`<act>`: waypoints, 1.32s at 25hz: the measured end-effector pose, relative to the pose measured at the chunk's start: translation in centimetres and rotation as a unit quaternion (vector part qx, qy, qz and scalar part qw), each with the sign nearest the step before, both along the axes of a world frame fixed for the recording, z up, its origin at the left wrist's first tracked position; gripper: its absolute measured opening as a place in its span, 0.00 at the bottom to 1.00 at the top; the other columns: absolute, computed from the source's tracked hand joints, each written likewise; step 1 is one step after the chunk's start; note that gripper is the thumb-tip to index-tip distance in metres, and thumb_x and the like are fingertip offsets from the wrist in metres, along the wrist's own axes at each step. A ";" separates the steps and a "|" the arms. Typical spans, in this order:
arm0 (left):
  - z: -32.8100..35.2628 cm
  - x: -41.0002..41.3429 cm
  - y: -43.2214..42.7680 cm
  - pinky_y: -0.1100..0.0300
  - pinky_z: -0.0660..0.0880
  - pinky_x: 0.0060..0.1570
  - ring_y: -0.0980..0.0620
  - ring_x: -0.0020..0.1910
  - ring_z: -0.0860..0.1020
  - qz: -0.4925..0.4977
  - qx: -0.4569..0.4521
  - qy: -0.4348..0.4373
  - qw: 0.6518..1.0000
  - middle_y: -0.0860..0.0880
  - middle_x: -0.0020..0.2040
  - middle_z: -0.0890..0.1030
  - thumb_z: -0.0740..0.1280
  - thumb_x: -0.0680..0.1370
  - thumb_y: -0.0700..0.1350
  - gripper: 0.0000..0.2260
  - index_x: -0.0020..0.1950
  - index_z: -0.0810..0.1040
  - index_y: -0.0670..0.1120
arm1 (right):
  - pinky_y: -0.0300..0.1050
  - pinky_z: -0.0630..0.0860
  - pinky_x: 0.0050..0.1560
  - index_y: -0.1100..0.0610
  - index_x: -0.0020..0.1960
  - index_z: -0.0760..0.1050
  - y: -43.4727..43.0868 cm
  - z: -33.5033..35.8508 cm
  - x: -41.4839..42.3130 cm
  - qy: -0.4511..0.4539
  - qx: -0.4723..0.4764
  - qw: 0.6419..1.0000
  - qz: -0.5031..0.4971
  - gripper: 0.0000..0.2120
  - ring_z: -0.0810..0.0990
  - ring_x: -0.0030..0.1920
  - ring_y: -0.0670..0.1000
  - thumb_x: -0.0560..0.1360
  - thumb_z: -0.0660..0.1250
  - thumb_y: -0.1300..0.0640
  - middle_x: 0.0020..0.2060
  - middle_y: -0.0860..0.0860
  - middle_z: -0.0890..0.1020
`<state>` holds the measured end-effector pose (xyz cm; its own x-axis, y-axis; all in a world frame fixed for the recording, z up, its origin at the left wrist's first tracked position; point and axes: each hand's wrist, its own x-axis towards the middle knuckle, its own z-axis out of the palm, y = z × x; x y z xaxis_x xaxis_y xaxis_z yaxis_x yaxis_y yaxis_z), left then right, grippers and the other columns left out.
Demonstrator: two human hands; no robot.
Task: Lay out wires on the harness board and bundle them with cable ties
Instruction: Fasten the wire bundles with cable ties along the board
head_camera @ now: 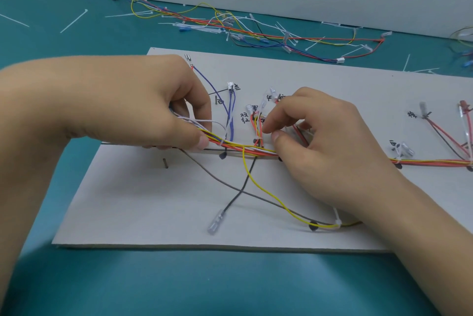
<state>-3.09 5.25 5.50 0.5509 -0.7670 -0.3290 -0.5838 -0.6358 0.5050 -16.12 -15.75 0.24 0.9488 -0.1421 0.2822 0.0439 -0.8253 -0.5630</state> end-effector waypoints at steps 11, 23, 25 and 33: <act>-0.7 -0.1 -0.8 0.55 0.76 0.31 0.51 0.27 0.77 0.002 -0.112 -0.052 0.992 0.54 0.30 0.82 0.74 0.64 0.61 0.11 0.40 0.85 0.56 | 0.56 0.73 0.59 0.46 0.49 0.80 0.4 3.6 1.5 -0.022 -0.043 0.997 -0.062 0.09 0.76 0.51 0.48 0.72 0.68 0.58 0.48 0.46 0.78; -0.3 -0.1 -0.6 0.69 0.72 0.26 0.60 0.23 0.74 0.000 -0.072 -0.009 0.997 0.58 0.31 0.83 0.72 0.64 0.63 0.12 0.46 0.86 0.64 | 0.28 0.69 0.28 0.46 0.49 0.85 -2.4 3.4 12.6 0.186 -0.076 0.971 0.130 0.07 0.76 0.30 0.36 0.76 0.73 0.58 0.46 0.47 0.86; -0.3 -0.3 -0.7 0.64 0.78 0.32 0.59 0.28 0.79 -0.016 -0.053 -0.018 0.998 0.61 0.35 0.84 0.70 0.64 0.65 0.14 0.47 0.84 0.66 | 0.27 0.70 0.28 0.48 0.47 0.84 -2.7 3.1 12.8 0.186 -0.058 0.970 0.145 0.05 0.77 0.31 0.35 0.75 0.74 0.57 0.44 0.46 0.86; -1.2 -0.6 -1.4 0.54 0.79 0.34 0.57 0.29 0.77 -0.043 -0.045 -0.032 0.998 0.57 0.35 0.83 0.67 0.71 0.62 0.10 0.47 0.83 0.61 | 0.36 0.72 0.33 0.55 0.45 0.80 -3.0 2.7 13.3 0.201 0.003 0.970 0.136 0.09 0.77 0.31 0.44 0.71 0.80 0.56 0.36 0.50 0.85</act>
<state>-3.65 3.82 4.27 0.4994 -0.8371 -0.2231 -0.6677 -0.5360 0.5166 -2.79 -18.75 2.90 0.9847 0.1275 -0.1189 0.0346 -0.8112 -0.5837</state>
